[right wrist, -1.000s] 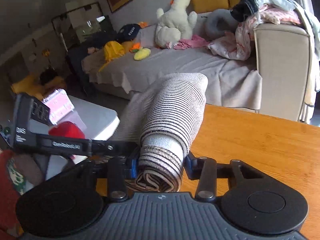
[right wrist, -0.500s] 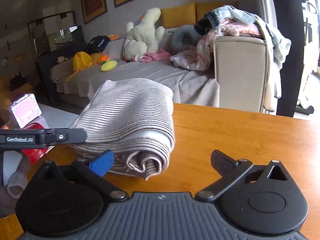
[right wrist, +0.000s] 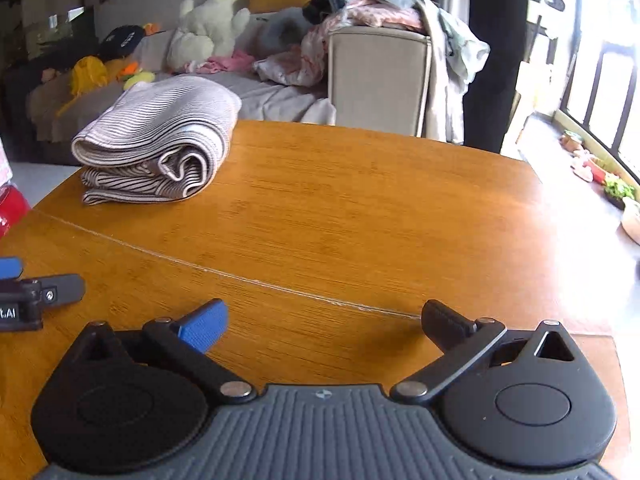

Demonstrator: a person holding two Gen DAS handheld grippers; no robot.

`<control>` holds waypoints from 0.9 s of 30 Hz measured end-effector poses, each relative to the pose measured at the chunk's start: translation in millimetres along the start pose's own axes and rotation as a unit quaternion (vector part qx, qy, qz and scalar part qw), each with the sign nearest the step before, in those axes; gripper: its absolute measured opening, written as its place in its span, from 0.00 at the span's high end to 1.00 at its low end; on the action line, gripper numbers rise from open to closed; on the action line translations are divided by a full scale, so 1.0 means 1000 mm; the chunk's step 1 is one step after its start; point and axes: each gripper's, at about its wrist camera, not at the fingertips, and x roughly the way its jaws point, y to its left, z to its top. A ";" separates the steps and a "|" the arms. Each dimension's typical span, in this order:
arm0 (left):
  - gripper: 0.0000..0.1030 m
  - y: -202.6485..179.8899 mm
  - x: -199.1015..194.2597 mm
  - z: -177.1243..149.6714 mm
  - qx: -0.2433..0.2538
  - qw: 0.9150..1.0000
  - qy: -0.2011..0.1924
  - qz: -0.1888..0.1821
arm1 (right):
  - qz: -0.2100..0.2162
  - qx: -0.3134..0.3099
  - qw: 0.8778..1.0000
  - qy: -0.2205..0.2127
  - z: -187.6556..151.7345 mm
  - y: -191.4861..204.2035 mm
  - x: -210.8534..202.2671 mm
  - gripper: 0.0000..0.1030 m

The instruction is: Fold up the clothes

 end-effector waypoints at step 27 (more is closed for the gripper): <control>0.00 -0.010 0.010 0.006 -0.012 1.000 -0.003 0.027 | 0.088 -0.075 0.993 -0.001 0.019 0.008 0.023 0.00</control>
